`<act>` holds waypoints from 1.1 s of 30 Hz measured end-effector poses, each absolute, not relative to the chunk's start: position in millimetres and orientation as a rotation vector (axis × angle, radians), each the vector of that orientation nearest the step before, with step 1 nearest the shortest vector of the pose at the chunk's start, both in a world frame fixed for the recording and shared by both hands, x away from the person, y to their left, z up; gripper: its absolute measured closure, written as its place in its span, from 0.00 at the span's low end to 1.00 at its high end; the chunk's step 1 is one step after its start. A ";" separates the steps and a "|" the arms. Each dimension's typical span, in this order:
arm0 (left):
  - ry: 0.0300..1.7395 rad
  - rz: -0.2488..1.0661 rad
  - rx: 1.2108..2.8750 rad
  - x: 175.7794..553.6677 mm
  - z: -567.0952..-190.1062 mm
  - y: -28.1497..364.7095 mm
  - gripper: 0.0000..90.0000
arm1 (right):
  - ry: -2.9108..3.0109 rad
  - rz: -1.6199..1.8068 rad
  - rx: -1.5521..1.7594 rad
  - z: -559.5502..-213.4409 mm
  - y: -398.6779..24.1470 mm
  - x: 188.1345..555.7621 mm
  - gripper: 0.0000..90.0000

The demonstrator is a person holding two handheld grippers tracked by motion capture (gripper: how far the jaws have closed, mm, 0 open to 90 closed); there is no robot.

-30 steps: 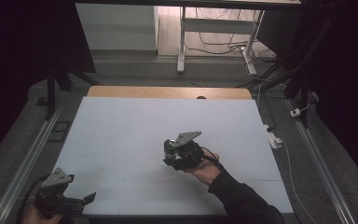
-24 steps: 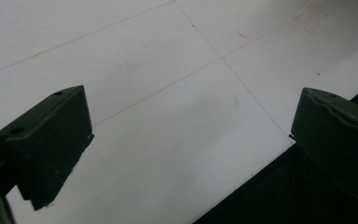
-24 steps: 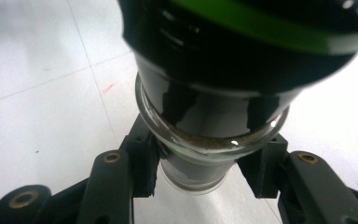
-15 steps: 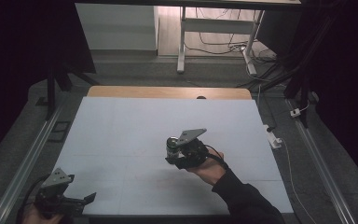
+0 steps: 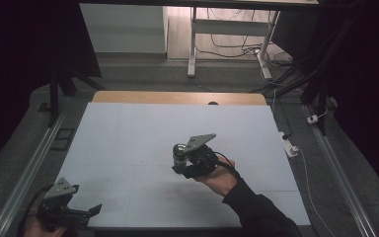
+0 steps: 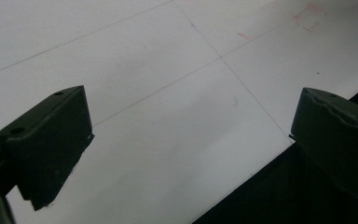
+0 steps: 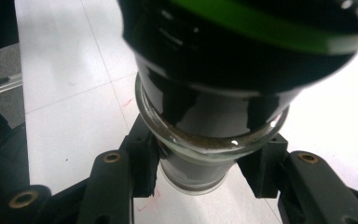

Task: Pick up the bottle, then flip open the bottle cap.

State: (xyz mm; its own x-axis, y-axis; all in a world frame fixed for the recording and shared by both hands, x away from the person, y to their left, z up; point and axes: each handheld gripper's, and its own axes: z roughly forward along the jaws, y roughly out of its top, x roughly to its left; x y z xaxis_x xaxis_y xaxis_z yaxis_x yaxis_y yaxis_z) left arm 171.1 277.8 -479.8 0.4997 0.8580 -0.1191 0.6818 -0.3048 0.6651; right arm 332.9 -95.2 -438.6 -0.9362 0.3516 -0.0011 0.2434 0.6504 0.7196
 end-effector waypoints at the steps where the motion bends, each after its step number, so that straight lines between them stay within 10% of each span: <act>1: 1.258 0.340 2.078 171.0 -479.7 277.5 0.00 | 2.724 1.155 0.494 -438.5 -95.4 333.1 0.59; 33: 1.062 0.233 2.021 180.6 -469.6 271.0 0.00 | 2.714 1.153 0.472 -434.1 -95.1 331.7 0.59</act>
